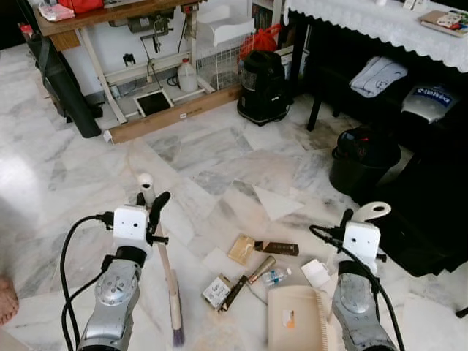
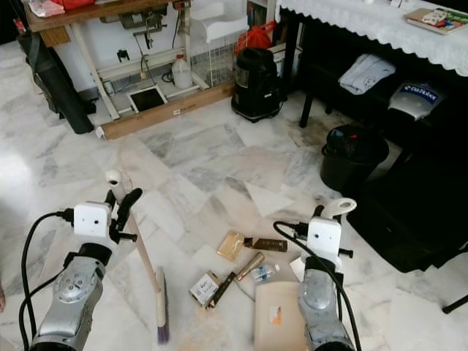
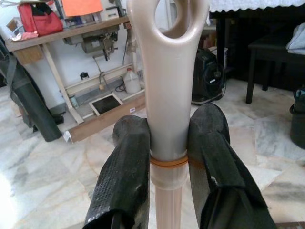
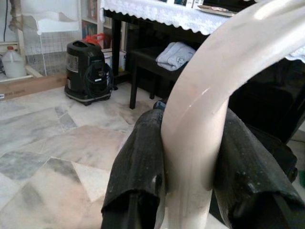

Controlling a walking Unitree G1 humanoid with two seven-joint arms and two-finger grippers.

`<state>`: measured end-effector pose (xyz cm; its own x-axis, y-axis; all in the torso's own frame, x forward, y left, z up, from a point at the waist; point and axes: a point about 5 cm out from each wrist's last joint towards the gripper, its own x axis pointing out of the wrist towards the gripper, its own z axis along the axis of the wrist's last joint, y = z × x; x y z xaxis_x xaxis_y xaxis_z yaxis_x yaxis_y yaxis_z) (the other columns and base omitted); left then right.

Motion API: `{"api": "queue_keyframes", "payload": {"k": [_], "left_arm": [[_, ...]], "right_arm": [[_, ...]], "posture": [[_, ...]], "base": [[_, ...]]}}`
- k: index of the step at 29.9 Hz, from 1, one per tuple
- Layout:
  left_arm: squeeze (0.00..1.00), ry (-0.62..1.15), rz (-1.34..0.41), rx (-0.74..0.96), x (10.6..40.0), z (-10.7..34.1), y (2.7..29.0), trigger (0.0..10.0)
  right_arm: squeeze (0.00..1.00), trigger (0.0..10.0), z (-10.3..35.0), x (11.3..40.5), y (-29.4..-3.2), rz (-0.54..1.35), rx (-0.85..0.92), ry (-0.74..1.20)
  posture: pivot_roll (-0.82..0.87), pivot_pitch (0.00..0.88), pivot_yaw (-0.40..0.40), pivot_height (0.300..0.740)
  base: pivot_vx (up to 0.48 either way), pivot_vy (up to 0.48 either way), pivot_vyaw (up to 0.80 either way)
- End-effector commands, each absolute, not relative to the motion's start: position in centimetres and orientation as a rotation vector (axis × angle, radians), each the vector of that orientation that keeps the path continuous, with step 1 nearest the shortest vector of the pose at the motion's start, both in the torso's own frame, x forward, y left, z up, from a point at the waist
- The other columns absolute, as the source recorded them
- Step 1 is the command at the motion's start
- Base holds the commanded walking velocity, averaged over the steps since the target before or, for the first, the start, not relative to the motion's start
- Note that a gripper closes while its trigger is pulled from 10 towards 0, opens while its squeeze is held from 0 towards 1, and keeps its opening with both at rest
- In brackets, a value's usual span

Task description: Sweep floor

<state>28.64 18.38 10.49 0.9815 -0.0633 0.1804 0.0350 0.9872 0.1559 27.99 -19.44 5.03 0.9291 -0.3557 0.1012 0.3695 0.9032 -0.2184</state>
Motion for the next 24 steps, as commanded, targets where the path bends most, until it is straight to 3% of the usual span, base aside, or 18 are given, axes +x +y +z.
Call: {"api": "queue_keyframes", "payload": {"k": [1, 24], "left_arm": [[0.0, -0.23, -0.046, 0.156, 28.9, 11.3, 18.8, 10.0], [0.0, -0.221, -0.068, 0.162, 28.8, 11.3, 18.8, 10.0]], "right_arm": [[0.0, 10.0, 5.1, 28.1, -19.4, -0.383, -0.241, -0.062], [0.0, 10.0, 4.6, 29.3, -17.2, -0.306, -0.253, -0.045]], "posture": [[0.09, 0.102, 0.051, 0.74], [0.11, 0.118, 0.063, 0.74]], "base": [[0.0, 0.0, 0.0], [0.0, 0.0, 0.0]]}}
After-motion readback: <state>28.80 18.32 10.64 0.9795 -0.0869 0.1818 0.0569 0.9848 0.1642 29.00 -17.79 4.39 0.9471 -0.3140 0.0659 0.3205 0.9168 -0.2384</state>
